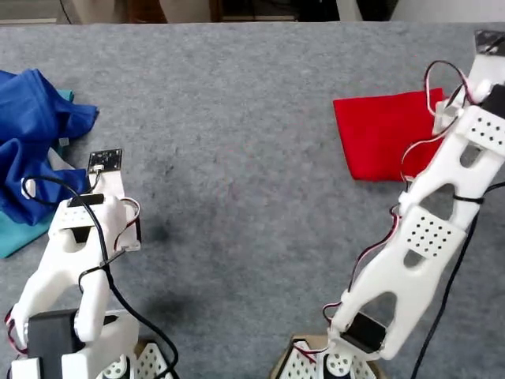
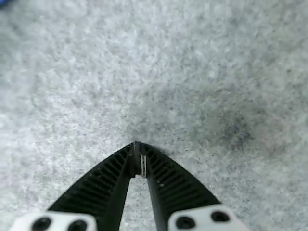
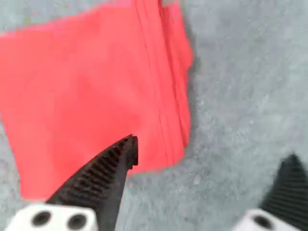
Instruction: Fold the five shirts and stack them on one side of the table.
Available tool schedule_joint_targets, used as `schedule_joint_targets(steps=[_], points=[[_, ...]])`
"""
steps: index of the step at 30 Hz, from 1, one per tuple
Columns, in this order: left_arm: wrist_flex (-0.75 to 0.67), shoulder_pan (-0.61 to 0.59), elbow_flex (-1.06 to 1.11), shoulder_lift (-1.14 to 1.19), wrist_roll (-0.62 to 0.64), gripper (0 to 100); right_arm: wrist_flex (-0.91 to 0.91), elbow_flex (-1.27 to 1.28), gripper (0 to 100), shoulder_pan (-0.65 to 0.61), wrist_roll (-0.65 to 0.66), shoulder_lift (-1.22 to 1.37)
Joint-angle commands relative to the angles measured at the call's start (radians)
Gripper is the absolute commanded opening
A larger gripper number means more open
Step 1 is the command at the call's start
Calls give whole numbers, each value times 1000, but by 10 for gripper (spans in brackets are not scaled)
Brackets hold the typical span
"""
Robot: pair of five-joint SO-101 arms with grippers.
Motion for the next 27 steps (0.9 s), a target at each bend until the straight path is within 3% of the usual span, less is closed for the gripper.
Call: schedule_joint_targets(steps=[1,3,6,10,13,15,20,25,27], points=[[107,-51,-91,-50,-9,19,28,-114,139,-18,6,-21],[210,-94,-186,-88,-9,19,28,-108,0,-18,6,-21],[315,-193,-350,-176,-9,19,29,-107,48,-16,5,-21],[336,-359,-546,-262,-11,30,31,-105,2,-15,-55,-39],[344,-463,-641,-239,-3,173,31,-73,2,-15,-63,-76],[328,-509,-671,-183,-11,227,31,-31,2,-15,-61,-108],[189,-595,-756,74,-3,214,29,147,2,-21,-63,-193],[52,-560,-870,395,12,204,29,366,2,-39,-63,-251],[55,-514,-927,490,52,152,29,435,2,-48,-63,-269]])
